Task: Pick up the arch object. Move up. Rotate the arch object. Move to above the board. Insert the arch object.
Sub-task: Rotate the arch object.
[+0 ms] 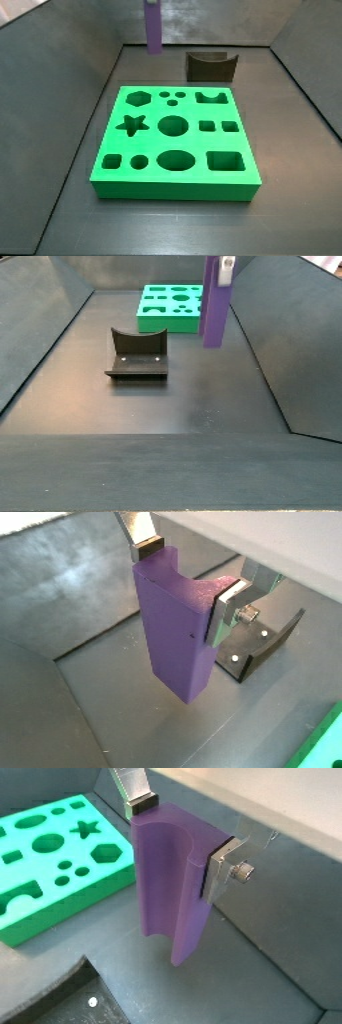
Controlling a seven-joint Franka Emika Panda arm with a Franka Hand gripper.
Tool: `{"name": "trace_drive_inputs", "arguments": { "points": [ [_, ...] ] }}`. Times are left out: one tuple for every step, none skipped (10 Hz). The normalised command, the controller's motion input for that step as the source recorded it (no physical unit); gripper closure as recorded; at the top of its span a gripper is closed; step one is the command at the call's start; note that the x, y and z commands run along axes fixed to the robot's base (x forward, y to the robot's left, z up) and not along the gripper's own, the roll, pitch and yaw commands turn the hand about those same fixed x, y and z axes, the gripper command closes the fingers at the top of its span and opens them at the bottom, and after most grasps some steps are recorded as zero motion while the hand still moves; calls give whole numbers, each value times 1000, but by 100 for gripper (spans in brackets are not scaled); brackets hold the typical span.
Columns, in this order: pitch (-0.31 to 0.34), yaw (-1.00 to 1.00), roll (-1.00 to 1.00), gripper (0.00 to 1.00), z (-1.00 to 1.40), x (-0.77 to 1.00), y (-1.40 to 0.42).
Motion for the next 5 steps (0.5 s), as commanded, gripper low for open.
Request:
{"name": "trace_drive_inputs", "arguments": {
  "points": [
    [-1,8,-49,100,533,-78,-63],
    [28,0,-65,100,363,-41,-41],
    [-4,1000,-135,100,0,0,0],
    [-2,1000,-131,100,-119,30,20],
    [-12,1000,-128,100,-88,42,13]
  ]
}}
